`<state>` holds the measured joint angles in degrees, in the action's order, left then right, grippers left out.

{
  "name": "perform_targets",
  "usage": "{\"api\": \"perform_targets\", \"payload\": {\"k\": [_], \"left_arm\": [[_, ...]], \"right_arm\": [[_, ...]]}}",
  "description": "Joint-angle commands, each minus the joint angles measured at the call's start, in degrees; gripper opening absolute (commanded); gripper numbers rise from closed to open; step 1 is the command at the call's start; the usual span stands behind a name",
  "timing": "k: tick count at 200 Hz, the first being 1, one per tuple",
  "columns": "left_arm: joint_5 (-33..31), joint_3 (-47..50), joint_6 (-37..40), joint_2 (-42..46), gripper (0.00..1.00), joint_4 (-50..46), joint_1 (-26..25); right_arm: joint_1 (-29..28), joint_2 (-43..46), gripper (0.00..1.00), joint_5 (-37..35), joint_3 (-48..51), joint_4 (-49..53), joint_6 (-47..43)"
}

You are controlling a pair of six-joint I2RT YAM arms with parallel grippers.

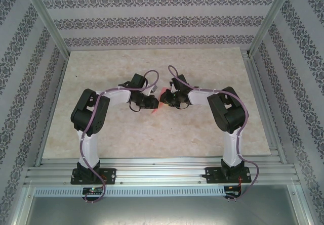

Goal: Fold a paper plane with a square sheet of paper (fold left side to right side)
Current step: Fold the wing for the fifth time at the center of the table.

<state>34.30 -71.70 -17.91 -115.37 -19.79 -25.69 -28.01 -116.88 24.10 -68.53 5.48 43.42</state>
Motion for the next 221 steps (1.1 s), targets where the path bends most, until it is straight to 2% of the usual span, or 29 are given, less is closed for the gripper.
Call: {"api": "perform_targets", "payload": {"k": [1, 86, 154, 173, 221], "left_arm": [[-2.05, -1.25, 1.85, -1.48, 0.15, -2.3, -0.59], [-2.9, -0.13, 1.41, -2.37, 0.0, -1.16, 0.28], [3.49, 0.85, -0.05, 0.76, 0.0, 1.78, 1.58], [7.27, 2.8, -2.14, 0.25, 0.0, 5.84, 3.1], [13.99, 4.98, -3.89, -1.39, 0.0, 9.97, 5.85]], "right_arm": [[0.41, -1.72, 0.22, -1.25, 0.31, 2.22, -0.09], [0.51, -1.55, 0.22, -1.42, 0.83, 2.41, -0.62], [0.66, -1.38, 0.23, -1.33, 1.05, 1.86, -0.63], [0.99, 0.06, 0.23, -1.0, 1.96, 0.18, -0.64], [2.95, 6.86, 0.32, -0.72, 5.93, -3.79, -1.44]]}}
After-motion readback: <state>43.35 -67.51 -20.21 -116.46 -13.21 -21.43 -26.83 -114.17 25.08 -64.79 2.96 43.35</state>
